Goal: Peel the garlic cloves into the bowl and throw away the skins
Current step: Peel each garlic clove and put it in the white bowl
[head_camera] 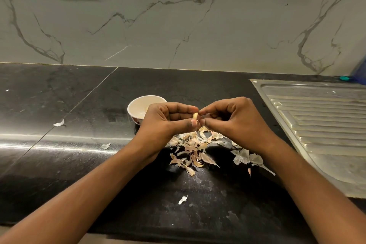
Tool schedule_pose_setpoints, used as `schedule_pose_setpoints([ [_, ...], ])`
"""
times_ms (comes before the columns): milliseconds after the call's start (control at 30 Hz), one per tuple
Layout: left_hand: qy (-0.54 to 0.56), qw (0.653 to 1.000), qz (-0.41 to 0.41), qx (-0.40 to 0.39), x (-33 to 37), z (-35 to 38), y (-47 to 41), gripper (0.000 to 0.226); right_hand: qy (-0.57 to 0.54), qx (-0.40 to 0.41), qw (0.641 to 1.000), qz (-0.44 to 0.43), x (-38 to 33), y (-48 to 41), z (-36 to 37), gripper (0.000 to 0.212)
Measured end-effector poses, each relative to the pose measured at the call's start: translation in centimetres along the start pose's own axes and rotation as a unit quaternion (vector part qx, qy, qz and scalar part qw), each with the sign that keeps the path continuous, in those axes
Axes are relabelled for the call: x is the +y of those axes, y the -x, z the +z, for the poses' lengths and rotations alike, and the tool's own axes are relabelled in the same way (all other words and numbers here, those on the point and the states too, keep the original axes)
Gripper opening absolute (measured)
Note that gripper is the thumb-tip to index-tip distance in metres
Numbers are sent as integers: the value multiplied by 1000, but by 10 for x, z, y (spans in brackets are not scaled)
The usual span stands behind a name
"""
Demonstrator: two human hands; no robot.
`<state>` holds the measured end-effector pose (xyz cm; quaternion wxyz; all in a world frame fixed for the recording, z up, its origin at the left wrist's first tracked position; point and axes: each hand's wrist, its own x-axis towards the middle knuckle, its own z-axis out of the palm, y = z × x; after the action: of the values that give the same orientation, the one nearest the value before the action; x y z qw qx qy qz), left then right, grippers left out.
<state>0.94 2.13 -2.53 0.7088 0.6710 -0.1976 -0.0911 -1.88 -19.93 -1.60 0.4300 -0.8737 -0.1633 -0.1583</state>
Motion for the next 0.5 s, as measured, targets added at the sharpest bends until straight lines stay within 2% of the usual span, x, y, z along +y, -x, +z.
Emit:
schedule_pose_setpoints([
  [200, 2, 1000, 6, 8, -1, -1, 0, 32, 19, 33, 999, 0, 4, -2, -8, 10],
  [367, -7, 1000, 14, 11, -1, -1, 0, 33, 23, 8, 1000, 10, 4, -2, -10, 17],
  [500, 13, 1000, 4, 8, -2, -2, 0, 30, 22, 5, 1000, 15, 3, -1, -10, 5],
])
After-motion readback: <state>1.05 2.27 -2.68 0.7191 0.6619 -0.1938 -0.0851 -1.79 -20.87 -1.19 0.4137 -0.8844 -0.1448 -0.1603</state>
